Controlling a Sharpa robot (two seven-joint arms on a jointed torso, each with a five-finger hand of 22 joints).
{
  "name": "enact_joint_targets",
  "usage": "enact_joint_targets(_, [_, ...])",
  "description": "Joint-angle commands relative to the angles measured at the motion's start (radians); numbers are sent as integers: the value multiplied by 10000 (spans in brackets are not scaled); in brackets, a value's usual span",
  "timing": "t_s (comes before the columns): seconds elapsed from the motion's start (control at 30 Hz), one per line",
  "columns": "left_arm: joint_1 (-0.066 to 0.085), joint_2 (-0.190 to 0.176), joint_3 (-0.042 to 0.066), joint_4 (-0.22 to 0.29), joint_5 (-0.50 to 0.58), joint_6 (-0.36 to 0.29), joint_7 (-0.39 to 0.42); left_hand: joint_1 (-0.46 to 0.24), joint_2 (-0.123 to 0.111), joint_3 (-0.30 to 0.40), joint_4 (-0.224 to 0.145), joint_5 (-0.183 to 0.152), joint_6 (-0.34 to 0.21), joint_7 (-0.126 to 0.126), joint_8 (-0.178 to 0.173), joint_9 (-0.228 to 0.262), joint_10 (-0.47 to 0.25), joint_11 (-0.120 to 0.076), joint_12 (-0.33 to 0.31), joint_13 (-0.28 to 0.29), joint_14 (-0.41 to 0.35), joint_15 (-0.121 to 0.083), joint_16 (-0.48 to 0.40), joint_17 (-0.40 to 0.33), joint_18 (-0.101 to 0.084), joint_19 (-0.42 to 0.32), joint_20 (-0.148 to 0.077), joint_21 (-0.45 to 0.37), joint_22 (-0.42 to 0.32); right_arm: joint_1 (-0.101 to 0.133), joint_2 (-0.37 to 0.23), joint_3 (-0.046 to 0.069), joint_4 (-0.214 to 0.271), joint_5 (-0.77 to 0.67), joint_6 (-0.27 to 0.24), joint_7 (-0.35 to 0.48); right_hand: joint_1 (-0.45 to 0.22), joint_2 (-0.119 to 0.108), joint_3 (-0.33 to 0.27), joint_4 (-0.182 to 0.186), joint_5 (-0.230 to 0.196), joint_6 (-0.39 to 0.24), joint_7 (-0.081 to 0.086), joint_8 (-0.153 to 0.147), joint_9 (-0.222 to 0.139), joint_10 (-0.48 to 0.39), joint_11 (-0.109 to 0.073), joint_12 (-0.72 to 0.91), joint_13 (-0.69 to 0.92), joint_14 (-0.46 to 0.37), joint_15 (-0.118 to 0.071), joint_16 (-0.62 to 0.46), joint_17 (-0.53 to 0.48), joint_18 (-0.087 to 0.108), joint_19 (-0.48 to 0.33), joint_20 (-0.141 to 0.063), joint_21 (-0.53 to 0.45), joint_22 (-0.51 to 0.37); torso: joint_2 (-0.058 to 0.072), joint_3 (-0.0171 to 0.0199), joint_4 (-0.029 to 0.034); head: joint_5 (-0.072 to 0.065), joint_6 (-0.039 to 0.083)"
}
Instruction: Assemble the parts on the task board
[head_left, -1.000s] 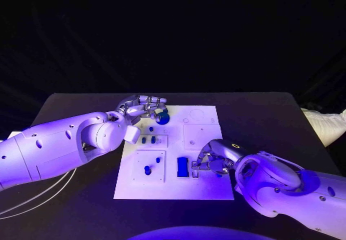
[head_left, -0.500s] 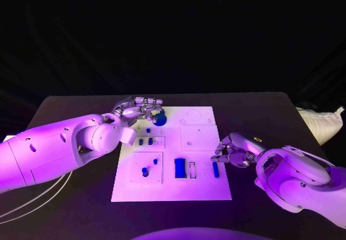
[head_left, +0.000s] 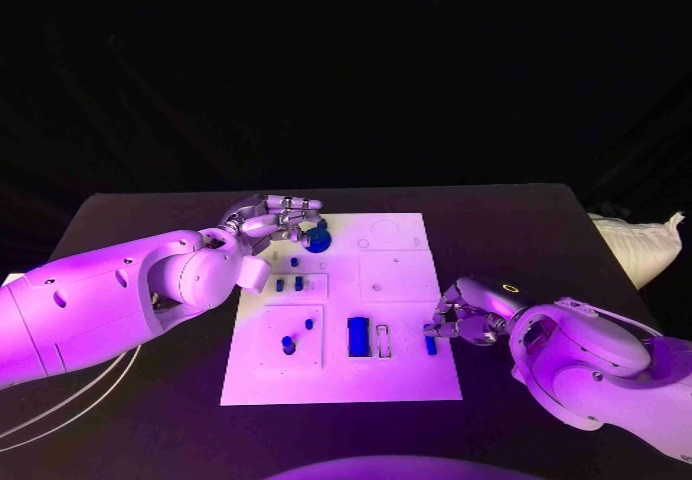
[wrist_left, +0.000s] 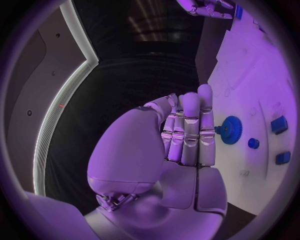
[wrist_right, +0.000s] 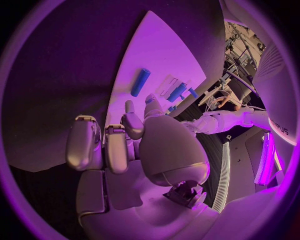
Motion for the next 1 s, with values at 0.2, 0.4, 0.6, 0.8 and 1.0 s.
enact_joint_targets(0.2, [-1, 12, 6, 6, -29, 173, 43, 7, 68, -10, -71, 21, -72, 4, 36, -17, -69, 29, 13, 11, -81, 16, -55, -10, 112, 22, 31, -36, -10, -91, 168, -12, -86, -366, 853, -194, -148, 3, -25, 109, -100, 102, 2, -48, 16, -55, 1, -53, 23, 621, 46, -63, 538, -65, -9, 41, -35, -17, 6, -5, -2, -2, -60])
enact_joint_targets(0.4, [-4, 21, 6, -9, -29, 183, 42, 7, 68, -10, -71, 21, -72, 4, 36, -17, -69, 29, 13, 11, -81, 16, -55, -10, 112, 22, 31, -36, -10, -123, 279, -12, -156, -607, 1049, -218, -133, 18, -23, 129, -129, 170, -22, -29, 35, -37, -16, -36, 47, 622, 39, -64, 541, -65, -7, 39, -34, -10, 8, -12, -5, 12, -108])
enact_joint_targets(0.6, [-10, 18, 6, -14, -29, 192, 31, 7, 68, -10, -71, 21, -72, 4, 36, -17, -69, 29, 13, 11, -81, 16, -55, -10, 112, 22, 31, -36, -10, -198, 434, -13, -226, -1068, 1309, -239, 45, 7, 16, 55, -205, 236, -55, -19, 63, -7, -48, -11, 88, 626, 13, -59, 555, -68, 2, 22, -27, 13, 4, -6, 9, 31, -151])
enact_joint_targets(0.8, [-13, 14, 6, -14, -29, 219, 14, 7, 68, -10, -71, 21, -72, 4, 36, -17, -69, 29, 13, 11, -81, 16, -55, -10, 112, 22, 31, -36, -10, -297, 678, -13, -364, -1720, 1658, -268, 392, 41, 135, -124, -517, 297, -87, -26, 103, 26, -82, 10, 142, 628, -19, -68, 556, -74, 14, -9, -19, 43, 4, -5, 15, 46, -101])
enact_joint_targets(1.0, [-16, 11, 6, -21, -29, 229, 2, 7, 68, -10, -71, 21, -72, 4, 36, -17, -69, 29, 13, 11, -81, 16, -55, -10, 112, 22, 31, -36, -10, -380, 825, -15, -473, -2136, 2082, -299, 1344, 365, 790, -652, -1304, 314, -142, -78, 130, -29, -142, -84, 130, 621, -84, -102, 527, -65, 6, -73, -43, 20, -7, -1, -4, 54, -150])
